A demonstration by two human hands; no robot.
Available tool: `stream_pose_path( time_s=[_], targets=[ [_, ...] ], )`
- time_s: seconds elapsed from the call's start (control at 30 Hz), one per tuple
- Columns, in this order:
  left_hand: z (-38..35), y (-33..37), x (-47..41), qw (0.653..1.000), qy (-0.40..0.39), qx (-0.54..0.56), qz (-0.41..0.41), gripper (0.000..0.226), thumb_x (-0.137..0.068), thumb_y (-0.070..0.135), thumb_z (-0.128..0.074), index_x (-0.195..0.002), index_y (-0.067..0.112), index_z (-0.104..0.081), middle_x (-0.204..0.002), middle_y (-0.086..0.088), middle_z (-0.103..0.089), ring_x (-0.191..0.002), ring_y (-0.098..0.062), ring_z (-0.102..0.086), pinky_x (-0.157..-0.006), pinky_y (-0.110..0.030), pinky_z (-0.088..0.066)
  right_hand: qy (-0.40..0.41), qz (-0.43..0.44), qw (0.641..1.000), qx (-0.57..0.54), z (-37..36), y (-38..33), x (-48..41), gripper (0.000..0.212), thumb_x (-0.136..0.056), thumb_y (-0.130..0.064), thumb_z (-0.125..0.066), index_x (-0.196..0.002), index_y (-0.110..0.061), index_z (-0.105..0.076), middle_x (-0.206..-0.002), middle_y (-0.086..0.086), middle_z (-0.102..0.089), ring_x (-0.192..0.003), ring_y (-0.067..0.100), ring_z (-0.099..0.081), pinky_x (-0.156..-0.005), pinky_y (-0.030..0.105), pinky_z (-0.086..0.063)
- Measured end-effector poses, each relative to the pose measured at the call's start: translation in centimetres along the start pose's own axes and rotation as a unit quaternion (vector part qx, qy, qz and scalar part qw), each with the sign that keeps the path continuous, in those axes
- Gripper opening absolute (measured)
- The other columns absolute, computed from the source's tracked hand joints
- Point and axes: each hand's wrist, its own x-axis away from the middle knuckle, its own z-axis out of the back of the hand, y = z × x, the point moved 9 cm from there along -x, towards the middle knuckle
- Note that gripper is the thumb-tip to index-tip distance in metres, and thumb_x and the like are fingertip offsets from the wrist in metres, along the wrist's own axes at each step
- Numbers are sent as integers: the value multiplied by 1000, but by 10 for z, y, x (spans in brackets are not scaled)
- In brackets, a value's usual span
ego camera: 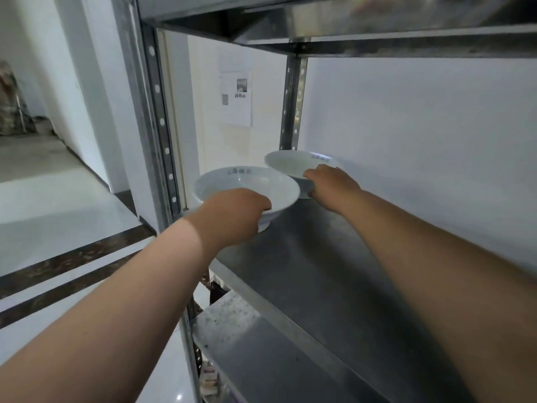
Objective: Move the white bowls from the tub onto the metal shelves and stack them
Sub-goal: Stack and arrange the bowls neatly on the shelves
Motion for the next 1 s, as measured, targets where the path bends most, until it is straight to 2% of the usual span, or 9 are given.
stream_pose_path(
  time_s=[0.17,0.23,0.3,0.47,0.57,0.73,0.83,0.9,1.0],
  targets=[
    [0,-7,4,1000,1,20,-2,30,-92,20,-51,-118,31,-61,-116,6,-63,-109,-21,-58,-86,-31,-45,-21,27,997,72,13,14,27,24,-95,-23,-45,-112,-21,-61,-110,6,-59,-98,30,-58,-75,33,-44],
    [-2,-8,6,1000,1,20,2,23,-90,18,-51,-106,31,-62,-106,7,-64,-101,-20,-59,-80,-31,-46,-23,31,997,68,21,21,53,29,-96,-27,-40,-116,-22,-61,-113,2,-57,-99,27,-55,-77,31,-40],
    [1,-6,8,1000,8,21,8,19,-89,19,-50,-101,28,-62,-103,6,-65,-96,-20,-59,-80,-33,-49,-25,24,995,94,34,27,81,28,-97,-18,-43,-120,-20,-59,-110,6,-60,-98,29,-58,-77,33,-44],
    [28,33,7,994,51,96,31,34,-93,21,-56,-126,25,-60,-122,-4,-64,-110,-28,-59,-96,-37,-47,1,-20,997,77,85,57,162,23,-93,-14,-46,-109,-25,-58,-102,-1,-60,-92,24,-58,-70,28,-37],
    [58,77,6,981,119,152,6,44,-93,21,-59,-137,23,-54,-131,-10,-60,-116,-34,-57,-100,-40,-43,23,-40,995,88,128,86,219,16,-87,-17,-52,-92,-32,-48,-104,-11,-59,-93,19,-56,-68,26,-33],
    [105,177,10,958,163,220,-84,53,-92,22,-61,-142,26,-48,-139,-6,-56,-123,-31,-53,-101,-35,-39,102,-111,976,159,212,138,332,18,-93,-22,-51,-86,-32,-37,-88,-15,-40,-81,16,-41,-66,27,-29],
    [133,253,22,946,193,222,-136,50,-92,21,-59,-142,24,-50,-143,-7,-52,-129,-31,-48,-105,-34,-34,138,-150,959,199,253,168,410,3,-96,-22,-49,-98,-23,-50,-93,-1,-53,-84,26,-52,-66,30,-35],
    [150,301,33,940,211,220,-154,46,-91,21,-59,-137,19,-55,-139,-11,-55,-125,-35,-50,-102,-37,-37,152,-177,947,220,275,190,461,12,-95,-21,-51,-106,-21,-53,-100,6,-59,-86,29,-54,-66,31,-33],
    [169,366,43,930,235,217,-181,37,-89,19,-62,-125,15,-61,-129,-15,-61,-115,-37,-55,-92,-38,-42,174,-199,928,262,304,219,531,12,-93,-17,-54,-104,-20,-56,-94,7,-60,-80,31,-55,-62,31,-32]
  ],
)
